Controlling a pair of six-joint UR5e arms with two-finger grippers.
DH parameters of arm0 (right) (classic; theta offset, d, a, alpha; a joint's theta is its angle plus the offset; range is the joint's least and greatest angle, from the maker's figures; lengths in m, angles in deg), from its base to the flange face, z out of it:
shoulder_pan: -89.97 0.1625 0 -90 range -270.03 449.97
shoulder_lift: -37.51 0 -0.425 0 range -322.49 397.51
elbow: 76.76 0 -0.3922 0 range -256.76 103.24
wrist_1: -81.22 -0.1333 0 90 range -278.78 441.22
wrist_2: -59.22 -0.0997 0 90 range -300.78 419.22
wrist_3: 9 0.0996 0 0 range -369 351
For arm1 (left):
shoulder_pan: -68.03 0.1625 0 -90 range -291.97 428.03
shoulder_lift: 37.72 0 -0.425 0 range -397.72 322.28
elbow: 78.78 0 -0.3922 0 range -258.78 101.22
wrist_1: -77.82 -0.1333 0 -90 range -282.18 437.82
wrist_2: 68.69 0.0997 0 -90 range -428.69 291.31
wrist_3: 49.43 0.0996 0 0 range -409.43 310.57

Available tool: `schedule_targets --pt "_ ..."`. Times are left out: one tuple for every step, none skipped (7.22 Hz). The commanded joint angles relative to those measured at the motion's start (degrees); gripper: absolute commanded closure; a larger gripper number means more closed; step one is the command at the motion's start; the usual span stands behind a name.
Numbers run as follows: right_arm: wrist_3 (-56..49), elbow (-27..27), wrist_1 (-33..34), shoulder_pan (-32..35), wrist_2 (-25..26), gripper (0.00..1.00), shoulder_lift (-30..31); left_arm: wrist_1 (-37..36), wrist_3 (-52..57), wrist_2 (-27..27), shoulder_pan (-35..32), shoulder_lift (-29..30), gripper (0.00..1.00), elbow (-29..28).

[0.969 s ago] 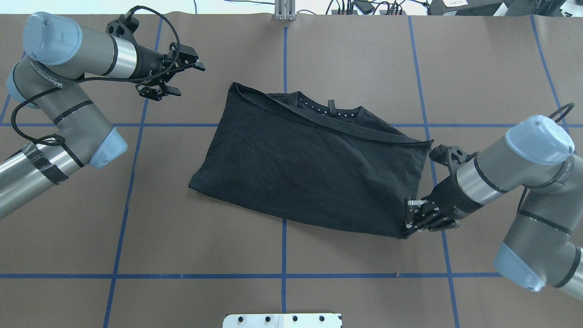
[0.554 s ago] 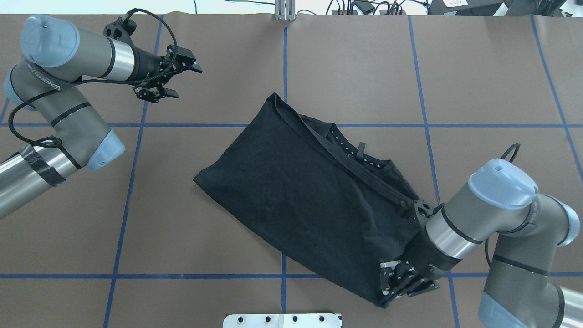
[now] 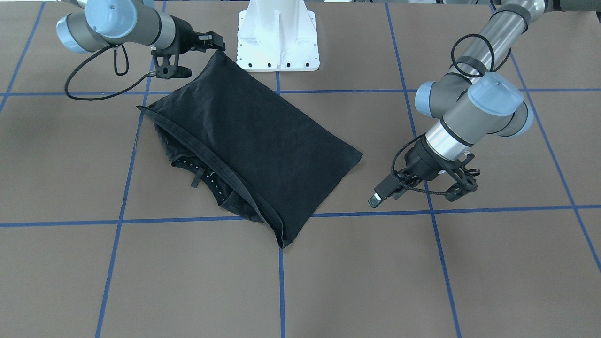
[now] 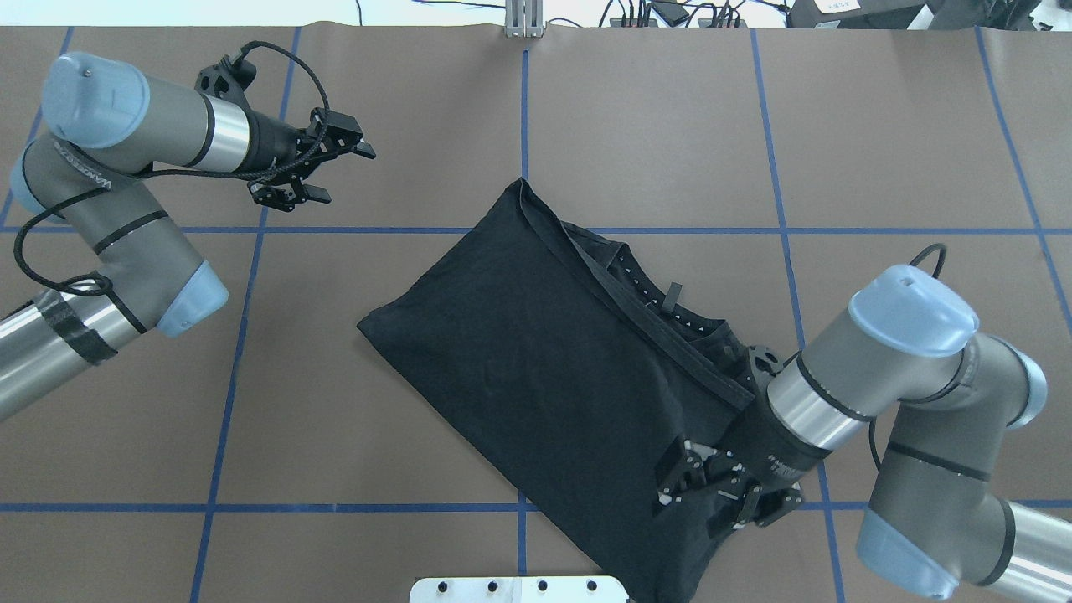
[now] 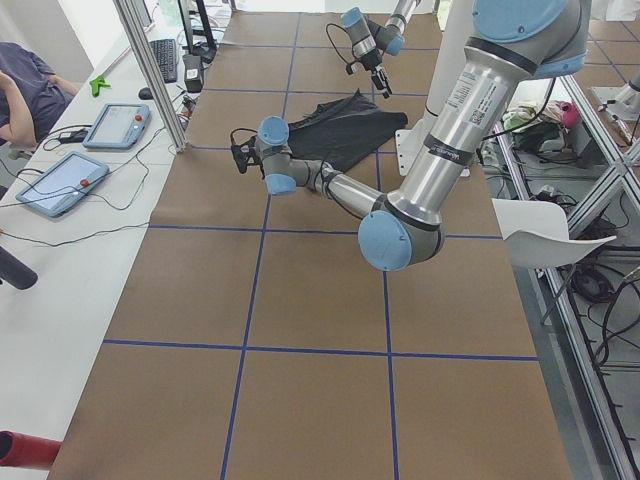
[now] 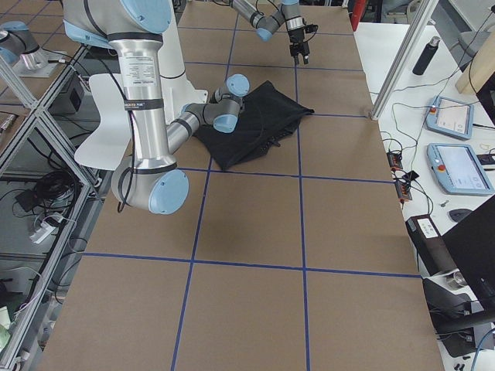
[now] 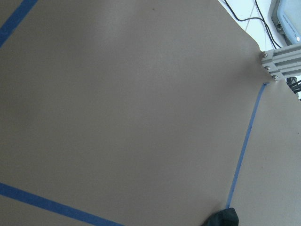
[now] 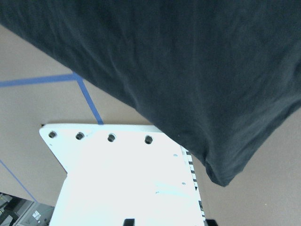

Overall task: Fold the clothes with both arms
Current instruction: 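Pull the grasped corner toward the robot with the right gripper, rotating the shirt, then move the left gripper to the shirt's far corner while the right gripper releases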

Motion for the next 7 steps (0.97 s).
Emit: schedule_targets --pt "-0.6 0.5 -0.1 8.9 0.8 0.0 -0.3 0.0 -0.4 0.6 6.0 -7.7 0.0 8.4" --pt "-0.6 0.4 -0.3 11.0 2.8 0.0 -0.4 0.0 -0.9 2.5 9.1 -11.9 0.0 12.1" --pt "-0.6 0.5 -0.3 11.9 4.4 0.0 -1.1 0.0 -4.1 8.5 14.3 -14.7 0.01 14.1" --pt "-0.6 0.5 -0.3 12.5 4.4 0.0 -1.5 -0.1 -6.6 10.5 17.1 -14.4 0.01 13.6" --pt "-0.6 0.5 -0.3 12.8 4.4 0.0 -1.5 -0.5 -7.1 10.5 17.6 -13.8 0.01 13.1" --pt "-0.6 0.5 -0.3 12.9 4.4 0.0 -1.9 -1.8 -7.1 10.5 17.6 -13.0 0.01 12.9" --pt "-0.6 0.5 -0.2 12.9 4.4 0.0 -1.9 -3.2 -7.1 10.6 17.6 -10.6 0.02 11.0"
